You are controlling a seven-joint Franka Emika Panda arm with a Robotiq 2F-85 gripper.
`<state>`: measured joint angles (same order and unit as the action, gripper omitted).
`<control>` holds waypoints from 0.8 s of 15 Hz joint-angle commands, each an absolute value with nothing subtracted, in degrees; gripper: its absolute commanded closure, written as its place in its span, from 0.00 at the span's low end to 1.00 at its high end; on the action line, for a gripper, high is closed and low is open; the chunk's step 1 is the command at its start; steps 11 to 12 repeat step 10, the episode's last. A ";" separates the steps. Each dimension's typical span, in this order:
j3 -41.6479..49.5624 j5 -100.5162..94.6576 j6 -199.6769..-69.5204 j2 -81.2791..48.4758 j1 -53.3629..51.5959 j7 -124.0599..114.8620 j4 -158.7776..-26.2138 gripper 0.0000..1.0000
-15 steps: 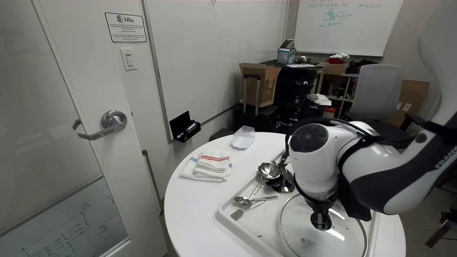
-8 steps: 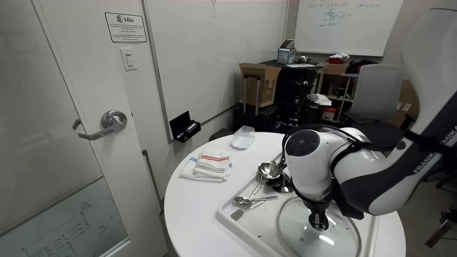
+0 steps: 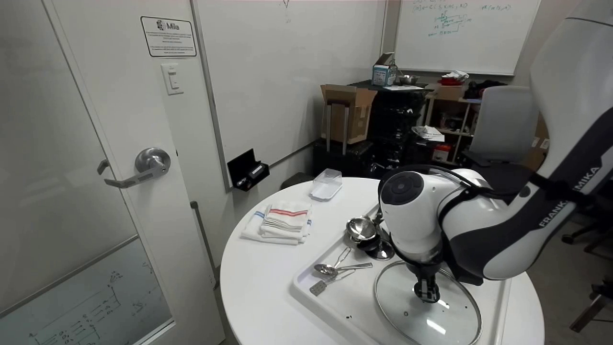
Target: Put the glass lid on the table.
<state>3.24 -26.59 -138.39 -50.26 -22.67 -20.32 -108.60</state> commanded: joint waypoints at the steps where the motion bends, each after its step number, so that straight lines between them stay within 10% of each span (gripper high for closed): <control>1: 3.55 -25.75 -137.22 -49.83 -22.24 -17.72 -108.48 0.22; 4: 3.40 -25.95 -137.42 -48.21 -21.77 -16.51 -110.29 0.02; 12: 3.24 -27.08 -137.67 -41.64 -20.87 -13.01 -117.23 0.00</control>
